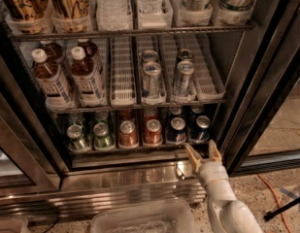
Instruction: Pick pepsi can from bottom shelf of fridge
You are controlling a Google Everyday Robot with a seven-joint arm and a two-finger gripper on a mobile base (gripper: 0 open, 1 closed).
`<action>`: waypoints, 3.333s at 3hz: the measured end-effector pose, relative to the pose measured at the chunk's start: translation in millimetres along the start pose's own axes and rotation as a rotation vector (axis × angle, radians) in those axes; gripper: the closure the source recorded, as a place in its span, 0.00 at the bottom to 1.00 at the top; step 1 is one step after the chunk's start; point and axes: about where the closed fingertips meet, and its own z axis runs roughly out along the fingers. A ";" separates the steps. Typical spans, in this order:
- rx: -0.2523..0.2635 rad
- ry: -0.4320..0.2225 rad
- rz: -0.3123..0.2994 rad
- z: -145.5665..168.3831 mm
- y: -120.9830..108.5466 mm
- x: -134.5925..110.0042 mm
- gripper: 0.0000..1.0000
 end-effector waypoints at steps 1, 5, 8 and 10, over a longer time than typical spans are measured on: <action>0.011 -0.014 -0.006 14.6 -6.6 -1.1 0.29; 0.056 -0.046 -0.038 67.2 -28.7 -7.6 0.30; 0.056 -0.051 -0.042 79.1 -29.0 -9.6 0.95; 0.021 -0.107 -0.060 71.4 -35.3 -52.7 1.00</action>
Offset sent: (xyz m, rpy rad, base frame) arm 0.0504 -0.0147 0.0012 -0.0151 -0.0325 -0.0357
